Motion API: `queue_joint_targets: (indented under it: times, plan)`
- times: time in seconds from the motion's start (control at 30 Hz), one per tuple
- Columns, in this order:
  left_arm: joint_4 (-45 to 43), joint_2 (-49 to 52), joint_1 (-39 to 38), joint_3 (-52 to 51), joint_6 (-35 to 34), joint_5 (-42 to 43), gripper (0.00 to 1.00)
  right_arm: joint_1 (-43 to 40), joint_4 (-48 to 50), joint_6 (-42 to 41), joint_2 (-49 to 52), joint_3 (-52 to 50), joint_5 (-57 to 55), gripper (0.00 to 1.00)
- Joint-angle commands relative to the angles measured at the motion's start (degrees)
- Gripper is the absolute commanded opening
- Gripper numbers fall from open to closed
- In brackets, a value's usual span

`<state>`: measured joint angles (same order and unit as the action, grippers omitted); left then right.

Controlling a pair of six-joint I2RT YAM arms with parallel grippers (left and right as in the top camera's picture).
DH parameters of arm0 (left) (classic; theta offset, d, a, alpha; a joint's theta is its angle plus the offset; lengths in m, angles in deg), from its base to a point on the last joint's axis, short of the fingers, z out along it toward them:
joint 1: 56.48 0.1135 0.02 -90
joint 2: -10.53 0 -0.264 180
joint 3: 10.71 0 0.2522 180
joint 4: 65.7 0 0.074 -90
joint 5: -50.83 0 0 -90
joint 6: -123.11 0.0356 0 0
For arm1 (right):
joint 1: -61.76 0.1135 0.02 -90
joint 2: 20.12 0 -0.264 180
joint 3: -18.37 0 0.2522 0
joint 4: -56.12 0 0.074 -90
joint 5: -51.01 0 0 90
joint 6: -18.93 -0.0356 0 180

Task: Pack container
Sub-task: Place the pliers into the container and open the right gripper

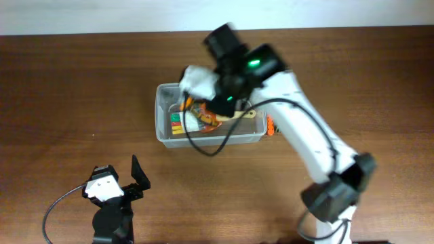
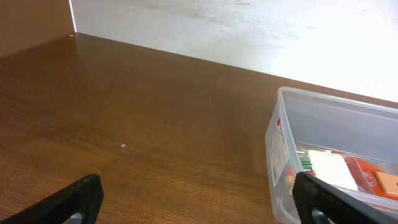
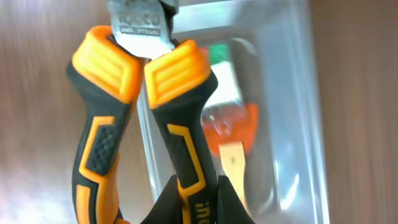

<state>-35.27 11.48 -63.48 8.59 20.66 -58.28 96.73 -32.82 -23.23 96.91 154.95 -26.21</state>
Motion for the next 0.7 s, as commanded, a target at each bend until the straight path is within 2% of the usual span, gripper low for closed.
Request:
queue_joint_targets:
  times: [0.0, 0.2, 0.4, 0.43, 0.47, 0.5, 0.53, 0.67]
  plan:
    - [0.0, -0.3, -0.2, -0.2, 0.5, -0.2, 0.99, 1.0, 1.7, 17.7, 6.2, -0.8, -0.2, 0.04]
    - [0.0, -0.3, -0.2, -0.2, 0.5, -0.2, 0.99, 0.2, 7.2, 18.2, 15.2, -0.8, -0.7, 0.04]
    - [0.0, -0.3, -0.2, -0.2, 0.5, -0.2, 0.99, 0.4, 4.2, 17.7, 20.1, -0.8, -0.9, 0.04]
    - [0.0, -0.3, -0.2, -0.2, 0.5, -0.2, 0.99, 0.4, 4.0, 16.2, 20.1, -0.8, -1.2, 0.08]
    - [0.0, -0.3, -0.2, -0.2, 0.5, -0.2, 0.99, 0.4, 4.1, 13.9, 20.0, -0.7, -1.9, 0.23]
    - [0.0, -0.3, -0.2, -0.2, 0.5, -0.2, 0.99, 0.4, 4.1, 11.8, 19.7, -0.5, -2.9, 0.75]
    - [0.0, -0.3, -0.2, -0.2, 0.5, -0.2, 0.99, 0.4, 4.1, 9.4, 19.3, 0.0, -4.5, 0.98]
    - [0.0, -0.3, -0.2, -0.2, 0.5, -0.2, 0.99, 0.2, 3.7, 0.0, 17.1, 3.8, -8.6, 0.98]
